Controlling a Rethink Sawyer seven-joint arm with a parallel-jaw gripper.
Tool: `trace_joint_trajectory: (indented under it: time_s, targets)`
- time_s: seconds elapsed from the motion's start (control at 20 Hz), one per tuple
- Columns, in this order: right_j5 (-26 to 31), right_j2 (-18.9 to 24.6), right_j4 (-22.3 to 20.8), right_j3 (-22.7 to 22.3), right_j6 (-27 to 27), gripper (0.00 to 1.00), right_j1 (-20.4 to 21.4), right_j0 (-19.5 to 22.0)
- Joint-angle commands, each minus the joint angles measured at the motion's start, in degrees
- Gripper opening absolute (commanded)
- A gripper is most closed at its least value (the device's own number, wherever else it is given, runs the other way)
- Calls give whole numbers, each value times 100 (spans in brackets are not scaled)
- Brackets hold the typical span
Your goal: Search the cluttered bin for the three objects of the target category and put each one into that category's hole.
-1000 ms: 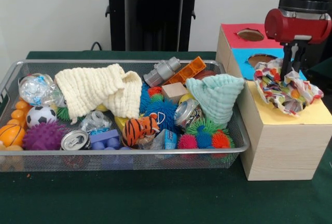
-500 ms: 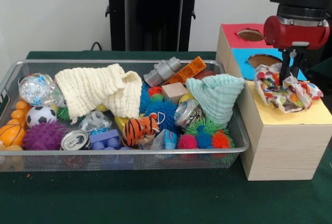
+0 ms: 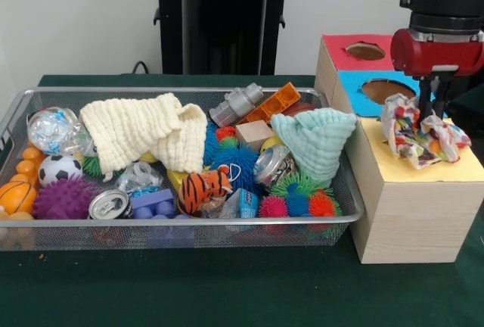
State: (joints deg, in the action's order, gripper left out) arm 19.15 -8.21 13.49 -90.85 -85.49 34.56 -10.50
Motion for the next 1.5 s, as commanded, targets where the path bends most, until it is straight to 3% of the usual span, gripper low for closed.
trace_joint_trajectory:
  time_s: [0.05, 0.95, 1.5]
  targets:
    - [759, 806, 343, -681, -1172, 0, -182, 215]
    - [701, 458, 235, -396, -1275, 0, -681, 49]
    - [359, 280, 112, -213, -1246, 0, -1097, 1]
